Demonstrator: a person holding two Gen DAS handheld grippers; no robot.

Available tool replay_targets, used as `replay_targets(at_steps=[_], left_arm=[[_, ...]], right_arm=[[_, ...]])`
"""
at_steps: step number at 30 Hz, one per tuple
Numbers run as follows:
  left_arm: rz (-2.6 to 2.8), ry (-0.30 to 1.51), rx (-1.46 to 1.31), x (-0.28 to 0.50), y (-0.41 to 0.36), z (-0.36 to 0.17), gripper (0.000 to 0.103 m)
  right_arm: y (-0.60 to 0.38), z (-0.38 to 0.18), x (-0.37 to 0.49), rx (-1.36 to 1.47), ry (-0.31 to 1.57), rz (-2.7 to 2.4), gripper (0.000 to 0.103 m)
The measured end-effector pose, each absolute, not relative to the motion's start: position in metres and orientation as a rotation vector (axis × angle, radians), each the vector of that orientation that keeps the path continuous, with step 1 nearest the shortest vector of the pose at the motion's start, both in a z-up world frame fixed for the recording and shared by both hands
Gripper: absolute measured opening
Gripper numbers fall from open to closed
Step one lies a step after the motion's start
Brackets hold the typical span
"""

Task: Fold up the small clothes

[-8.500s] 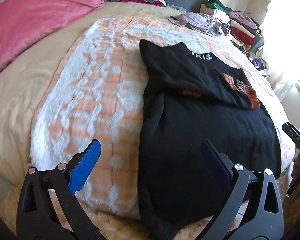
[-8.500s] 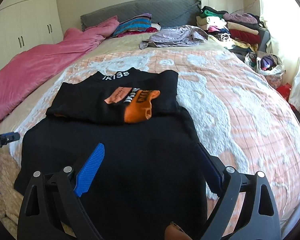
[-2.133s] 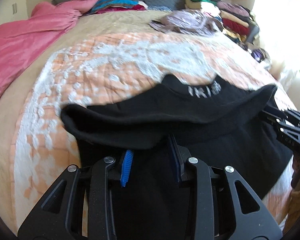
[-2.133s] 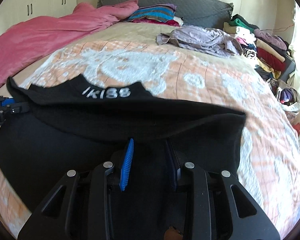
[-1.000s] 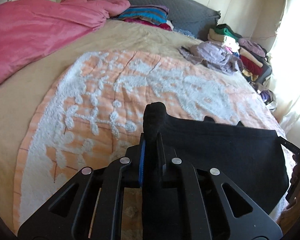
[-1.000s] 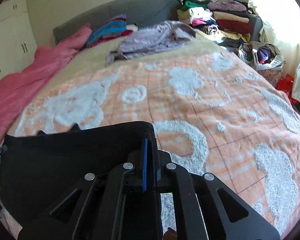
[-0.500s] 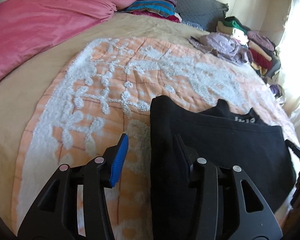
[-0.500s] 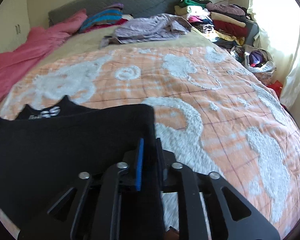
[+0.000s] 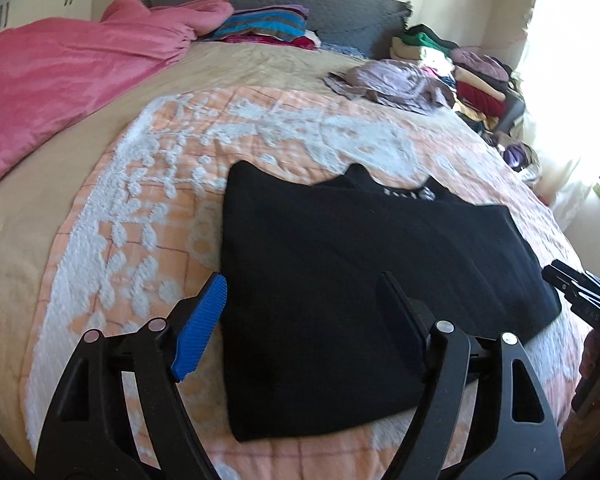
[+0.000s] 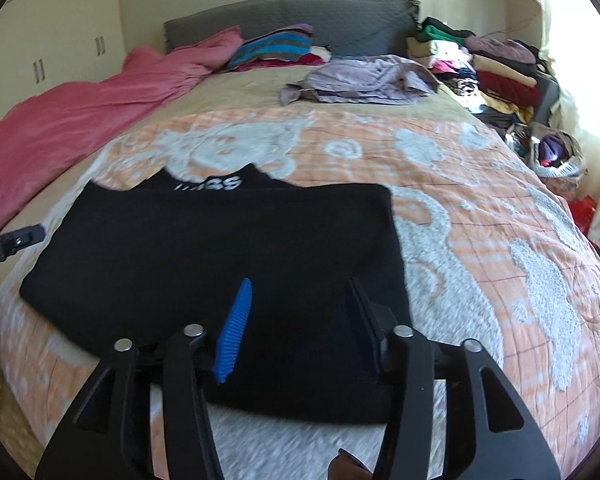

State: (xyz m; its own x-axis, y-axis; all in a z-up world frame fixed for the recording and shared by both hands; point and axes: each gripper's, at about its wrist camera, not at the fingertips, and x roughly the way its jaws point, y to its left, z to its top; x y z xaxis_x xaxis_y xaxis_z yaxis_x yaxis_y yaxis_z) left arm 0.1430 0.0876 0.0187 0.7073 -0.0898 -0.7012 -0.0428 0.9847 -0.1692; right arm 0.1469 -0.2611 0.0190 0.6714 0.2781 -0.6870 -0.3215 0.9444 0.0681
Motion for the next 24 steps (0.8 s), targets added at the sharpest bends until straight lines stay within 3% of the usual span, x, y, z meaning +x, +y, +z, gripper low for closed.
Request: replay_targets(at_steps=[2, 24], left_arm=[[-0.036, 0.795, -0.164, 0.14, 0.081, 0.017, 0.076], [-0.06, 0.903, -0.104, 0.118, 0.051, -0.015, 0.076]], right_arm=[[-0.256, 0.019, 0.14, -0.069, 0.761, 0.349, 0.055], [-0.265, -0.007, 0.13, -0.057, 0.882, 0.303, 0.056]])
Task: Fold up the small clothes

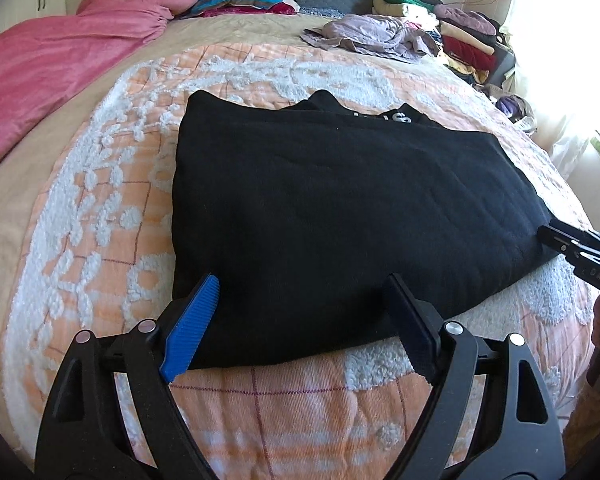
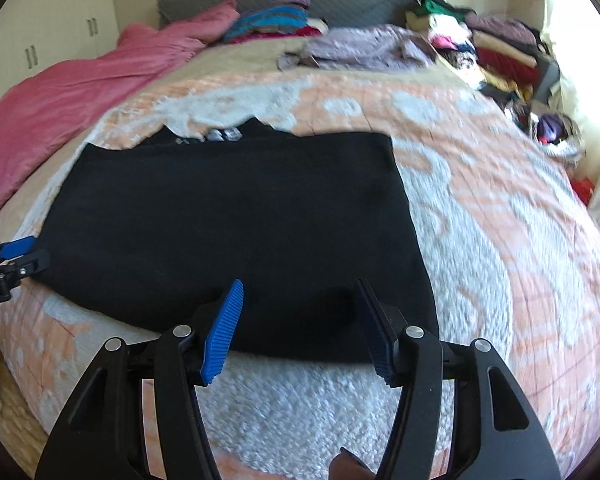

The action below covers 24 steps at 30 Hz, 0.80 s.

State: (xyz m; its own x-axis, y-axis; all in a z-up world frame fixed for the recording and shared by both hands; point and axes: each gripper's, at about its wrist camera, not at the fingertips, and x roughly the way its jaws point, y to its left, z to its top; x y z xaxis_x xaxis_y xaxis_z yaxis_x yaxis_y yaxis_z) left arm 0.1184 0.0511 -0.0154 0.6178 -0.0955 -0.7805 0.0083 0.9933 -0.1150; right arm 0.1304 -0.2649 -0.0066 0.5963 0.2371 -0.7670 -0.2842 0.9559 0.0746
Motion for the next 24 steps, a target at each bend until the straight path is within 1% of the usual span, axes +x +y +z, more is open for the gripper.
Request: replay_targets(at_steps=[5, 17, 20, 24], left_arm=[[-0.067, 0.902, -0.132, 0.114, 0.052, -0.017, 0.076], [-0.069, 0.896, -0.139, 0.108, 0.052, -0.016, 0.076], [-0.069, 0.893, -0.138, 0.106, 0.052, -0.015, 0.076], [-0.07, 0.889, -0.141, 0.103, 0.052, -0.013, 0.076]], right_arm=[[-0.277, -0.019, 0.129, 0.003, 0.911, 0.301, 0.057], [-0.282, -0.016, 0.119, 0.015, 0.899, 0.288, 0.06], [-0.282, -0.013, 0.115, 0.016, 0.887, 0.291, 0.063], [-0.283, -0.009, 0.109, 0.003, 0.874, 0.288, 0.066]])
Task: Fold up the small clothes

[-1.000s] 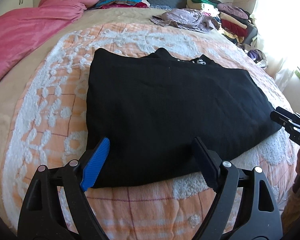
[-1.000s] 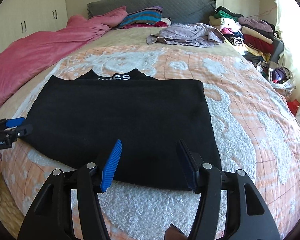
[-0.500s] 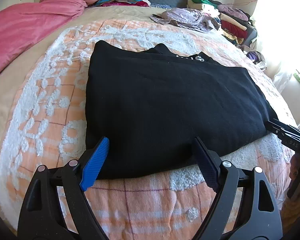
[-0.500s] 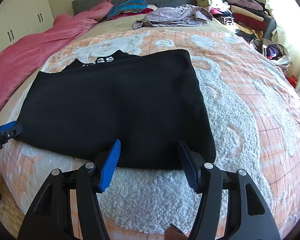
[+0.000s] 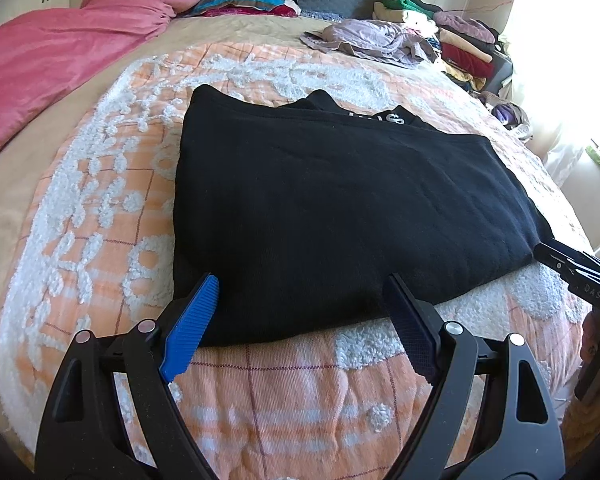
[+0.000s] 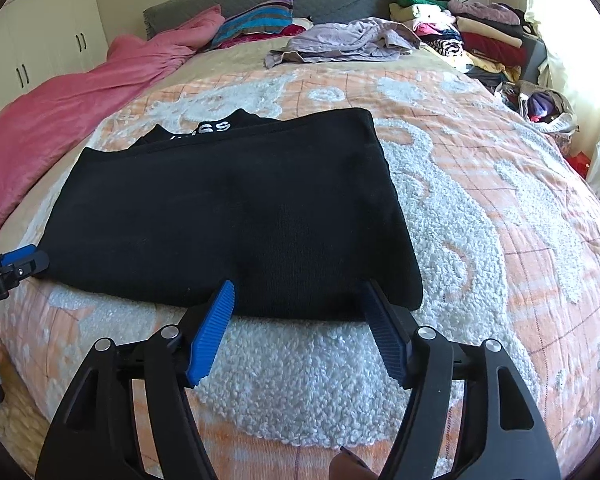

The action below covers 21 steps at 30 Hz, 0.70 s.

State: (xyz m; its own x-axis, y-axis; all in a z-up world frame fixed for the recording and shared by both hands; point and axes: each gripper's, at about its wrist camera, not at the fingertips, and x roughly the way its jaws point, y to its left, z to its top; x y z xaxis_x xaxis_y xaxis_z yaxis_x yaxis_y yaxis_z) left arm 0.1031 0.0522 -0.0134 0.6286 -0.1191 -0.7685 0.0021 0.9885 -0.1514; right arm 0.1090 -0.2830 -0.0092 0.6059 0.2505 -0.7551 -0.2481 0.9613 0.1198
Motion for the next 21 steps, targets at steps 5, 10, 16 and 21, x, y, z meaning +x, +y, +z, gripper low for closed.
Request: replay_targets(at_steps=[5, 10, 16, 21], left_arm=[[-0.069, 0.889, -0.132, 0.101, 0.049, -0.012, 0.076], [-0.074, 0.882, -0.142, 0.096, 0.048, -0.007, 0.076], [-0.07, 0.862, -0.168, 0.089, 0.053, 0.002, 0.079], [-0.044, 0.85, -0.173, 0.083, 0.059, 0.007, 0.087]], right_arm=[[-0.285, -0.005, 0.104, 0.005, 0.864, 0.289, 0.068], [-0.289, 0.003, 0.097, 0.018, 0.843, 0.292, 0.075], [-0.285, 0.015, 0.084, 0.005, 0.795, 0.296, 0.089], [-0.281, 0.022, 0.076, 0.009, 0.771, 0.314, 0.091]])
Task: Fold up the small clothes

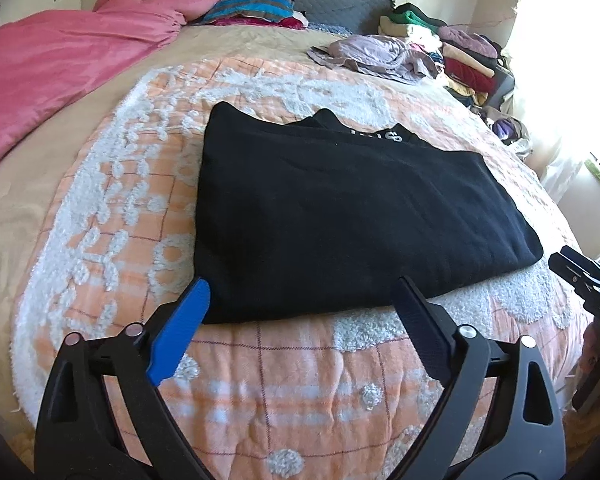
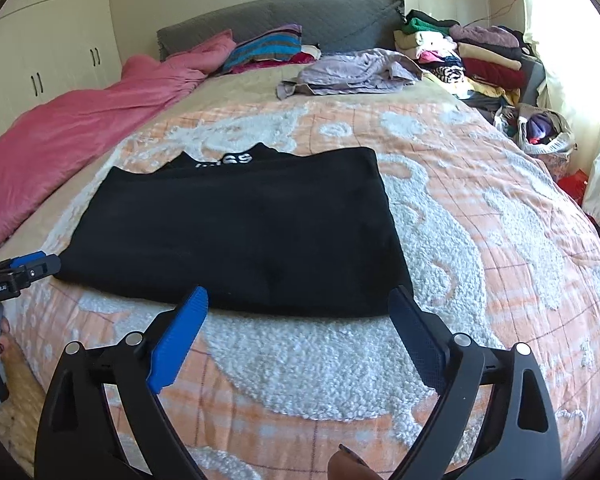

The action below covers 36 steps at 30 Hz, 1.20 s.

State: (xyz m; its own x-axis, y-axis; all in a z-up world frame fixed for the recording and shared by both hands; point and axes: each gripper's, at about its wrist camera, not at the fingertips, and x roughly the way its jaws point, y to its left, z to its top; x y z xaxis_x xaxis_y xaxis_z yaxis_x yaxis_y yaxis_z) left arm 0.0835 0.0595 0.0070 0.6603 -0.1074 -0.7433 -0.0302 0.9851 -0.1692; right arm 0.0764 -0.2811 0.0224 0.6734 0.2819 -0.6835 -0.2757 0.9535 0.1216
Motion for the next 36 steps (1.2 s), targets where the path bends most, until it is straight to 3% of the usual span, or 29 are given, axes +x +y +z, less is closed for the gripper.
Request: replay_targets(at_steps=[3, 36], left_arm=[[-0.034, 0.844, -0.173, 0.081, 0.062, 0.01, 0.093], [0.03, 0.776, -0.23, 0.052, 0.099, 0.035, 0.093]], right_arm=[[-0.278, 0.026, 0.074, 0.0, 0.762, 0.318, 0.091], [-0.184, 0.054, 0.058, -0.122, 0.702, 0.488, 0.091]])
